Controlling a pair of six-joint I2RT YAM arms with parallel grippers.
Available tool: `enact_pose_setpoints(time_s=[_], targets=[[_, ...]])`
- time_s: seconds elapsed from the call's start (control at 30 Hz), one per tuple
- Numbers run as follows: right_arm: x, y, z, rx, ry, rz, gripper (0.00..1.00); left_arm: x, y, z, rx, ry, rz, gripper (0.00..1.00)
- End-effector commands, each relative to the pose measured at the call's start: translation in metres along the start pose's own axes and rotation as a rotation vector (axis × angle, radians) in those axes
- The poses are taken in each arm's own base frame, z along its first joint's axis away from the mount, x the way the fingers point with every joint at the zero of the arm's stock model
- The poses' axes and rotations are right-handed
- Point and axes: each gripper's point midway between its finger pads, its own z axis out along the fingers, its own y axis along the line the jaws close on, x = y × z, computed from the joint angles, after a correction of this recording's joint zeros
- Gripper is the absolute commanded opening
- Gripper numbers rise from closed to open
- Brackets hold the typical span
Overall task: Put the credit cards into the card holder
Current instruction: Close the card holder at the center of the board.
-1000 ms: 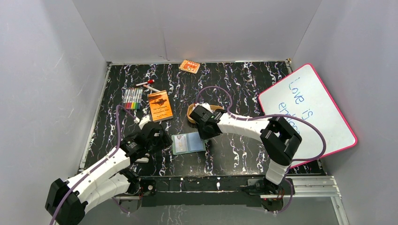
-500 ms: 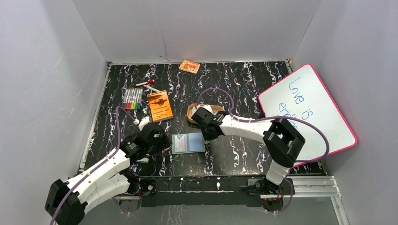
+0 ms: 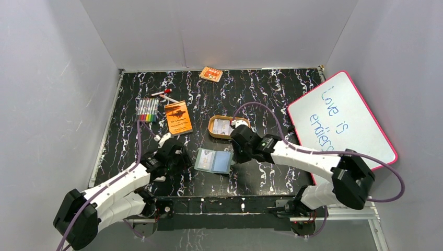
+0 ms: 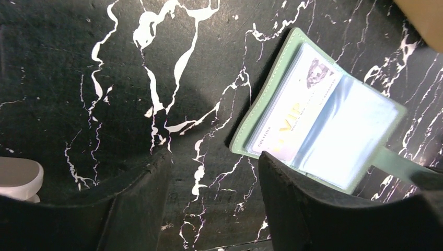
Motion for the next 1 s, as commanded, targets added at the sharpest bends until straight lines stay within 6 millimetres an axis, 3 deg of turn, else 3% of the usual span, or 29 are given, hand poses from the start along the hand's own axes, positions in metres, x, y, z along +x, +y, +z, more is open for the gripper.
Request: enact_pose_setpoints(time_s=[0.0,0.23,0.57,0.73,0.97], targets=[[-0.031,0.023,-0.021,-0.13,-0.121,0.029,0.0,0.006,-0.001,0.008,0.012,0.022,0.012,0.58],[-0.052,0.048,-0.033,-0.276,-0.175,0.067,0.0,0.01,-0.008,0.015,0.033,0.051,0.034,0.52],[-0.085,0.089,-0.048,-0.491,-0.27,0.086,0.0,0.024,-0.019,0.02,0.129,0.102,0.021,0.34],[-0.091,0.105,-0.037,-0.546,-0.249,0.084,0.0,0.033,-0.026,0.02,0.178,0.151,0.026,0.22],[-0.085,0.117,-0.012,-0.588,-0.184,0.106,0.0,0.037,-0.029,0.017,0.217,0.16,0.028,0.1]])
